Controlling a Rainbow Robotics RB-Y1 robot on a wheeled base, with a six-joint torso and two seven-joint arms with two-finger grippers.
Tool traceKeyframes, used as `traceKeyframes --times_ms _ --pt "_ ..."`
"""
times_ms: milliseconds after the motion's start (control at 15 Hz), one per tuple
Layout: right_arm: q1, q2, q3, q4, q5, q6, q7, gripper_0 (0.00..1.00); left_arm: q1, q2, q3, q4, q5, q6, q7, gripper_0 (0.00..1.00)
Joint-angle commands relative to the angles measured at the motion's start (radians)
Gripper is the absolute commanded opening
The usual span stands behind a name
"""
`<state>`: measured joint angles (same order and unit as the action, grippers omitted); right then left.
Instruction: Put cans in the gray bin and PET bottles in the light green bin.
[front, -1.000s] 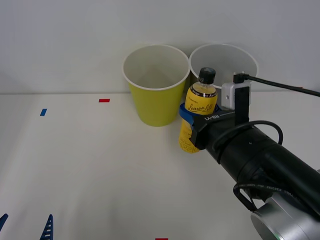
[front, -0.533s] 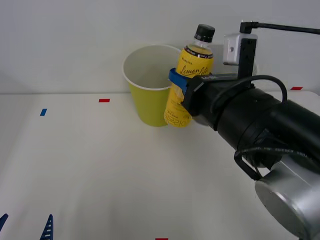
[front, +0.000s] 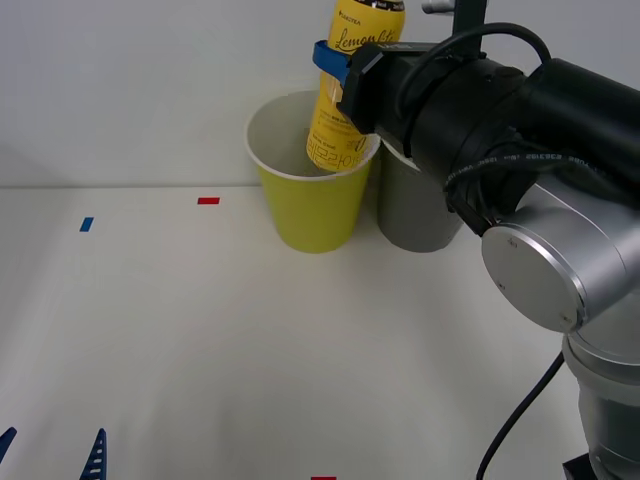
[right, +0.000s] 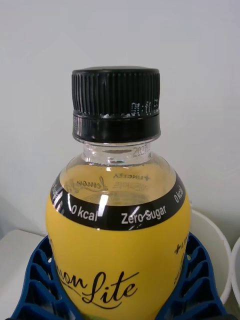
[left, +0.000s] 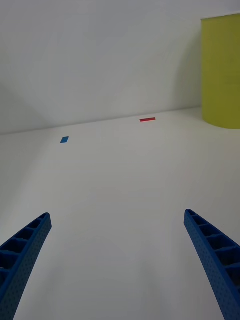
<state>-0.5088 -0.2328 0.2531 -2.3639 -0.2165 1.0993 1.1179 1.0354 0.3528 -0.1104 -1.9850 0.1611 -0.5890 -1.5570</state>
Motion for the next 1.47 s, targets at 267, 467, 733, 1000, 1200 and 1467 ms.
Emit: traceKeyframes --times_ms 267,467,733,1000,1200,1467 --pt "-0.181 0.029 -0.001 0.218 -0.001 -0.033 0.013 0.02 0.0 0.0 0.0 0.0 0.0 0.0 0.0 0.91" --pt "-0.241 0.035 -0.001 0.359 -0.007 -0.137 0.03 0.02 0.0 0.0 0.0 0.0 0.0 0.0 0.0 0.91" --pt "-0.3 0.041 -0.006 0.522 -0.003 -0.262 0.056 0.02 0.0 0.0 0.0 0.0 0.0 0.0 0.0 0.91" --pt "-0.327 0.046 -0.005 0.621 -0.001 -0.325 0.086 0.01 0.0 0.0 0.0 0.0 0.0 0.0 0.0 0.91" --pt "-0.327 0.046 -0.003 0.672 0.0 -0.371 0.106 0.0 0.0 0.0 0.0 0.0 0.0 0.0 0.0 0.91" --pt "-0.327 0.046 -0.003 0.675 0.0 -0.374 0.12 0.0 0.0 0.0 0.0 0.0 0.0 0.0 0.0 0.91"
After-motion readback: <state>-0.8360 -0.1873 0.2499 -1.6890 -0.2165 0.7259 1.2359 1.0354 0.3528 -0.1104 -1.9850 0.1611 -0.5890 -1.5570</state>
